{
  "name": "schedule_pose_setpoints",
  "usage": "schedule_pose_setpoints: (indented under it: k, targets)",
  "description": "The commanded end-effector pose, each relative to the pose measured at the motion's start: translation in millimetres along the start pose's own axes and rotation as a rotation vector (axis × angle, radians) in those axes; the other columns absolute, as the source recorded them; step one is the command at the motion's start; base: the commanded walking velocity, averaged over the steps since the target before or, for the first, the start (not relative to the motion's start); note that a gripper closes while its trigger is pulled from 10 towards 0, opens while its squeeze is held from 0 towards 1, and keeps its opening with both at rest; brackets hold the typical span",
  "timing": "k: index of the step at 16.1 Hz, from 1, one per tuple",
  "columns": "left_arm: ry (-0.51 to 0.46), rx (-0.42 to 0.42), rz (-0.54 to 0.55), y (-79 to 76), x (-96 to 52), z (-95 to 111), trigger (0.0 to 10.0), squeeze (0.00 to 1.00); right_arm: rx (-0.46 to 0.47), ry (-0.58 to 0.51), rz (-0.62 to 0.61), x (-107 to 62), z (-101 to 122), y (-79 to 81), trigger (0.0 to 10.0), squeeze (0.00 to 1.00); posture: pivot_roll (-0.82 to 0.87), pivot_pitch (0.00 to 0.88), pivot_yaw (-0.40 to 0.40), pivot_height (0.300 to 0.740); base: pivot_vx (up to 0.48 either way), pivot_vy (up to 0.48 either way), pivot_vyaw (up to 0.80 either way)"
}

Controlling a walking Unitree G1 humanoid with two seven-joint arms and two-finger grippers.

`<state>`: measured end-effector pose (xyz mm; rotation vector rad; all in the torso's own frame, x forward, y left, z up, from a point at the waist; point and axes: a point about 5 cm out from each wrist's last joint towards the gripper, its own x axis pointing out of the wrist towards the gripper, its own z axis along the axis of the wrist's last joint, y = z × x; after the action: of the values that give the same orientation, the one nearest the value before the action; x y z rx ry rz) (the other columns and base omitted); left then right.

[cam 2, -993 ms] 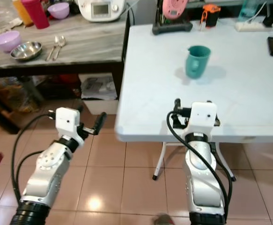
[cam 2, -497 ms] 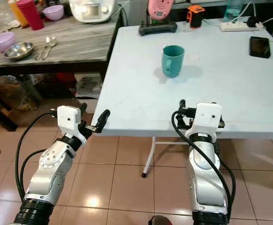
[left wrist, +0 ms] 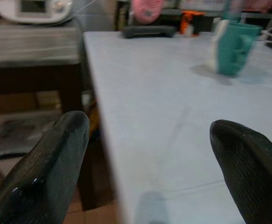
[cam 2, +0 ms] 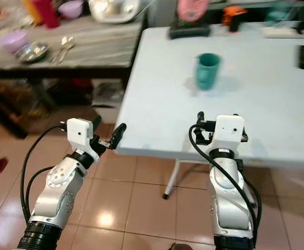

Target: Setting the table

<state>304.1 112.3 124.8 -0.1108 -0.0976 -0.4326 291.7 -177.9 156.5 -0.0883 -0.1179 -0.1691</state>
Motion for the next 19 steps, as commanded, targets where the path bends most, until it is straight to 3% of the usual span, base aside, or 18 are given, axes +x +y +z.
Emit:
schedule_pose_setpoints:
  k: [1,13,19]
  targets:
    - [0.014,-0.004,0.016,5.1,-3.8,-2.4,10.0,0.00,0.006,-0.024,0.007,-0.6,5.2,3.2,10.0,0.00,-0.25,0.112,0.119,0.740,0.311,0.000,0.49]
    - [0.051,-0.021,-0.056,-2.9,-10.6,-11.1,10.0,0.00,0.001,-0.024,-0.030,-0.2,5.2,1.4,10.0,0.00,-0.26,0.119,0.111,0.740,0.311,0.000,0.04]
    - [0.055,-0.023,-0.165,-8.3,-23.9,-12.9,10.0,0.00,0.008,-0.016,-0.020,-0.6,4.2,5.3,10.0,0.00,-0.26,0.129,0.105,0.740,0.000,0.000,-0.18]
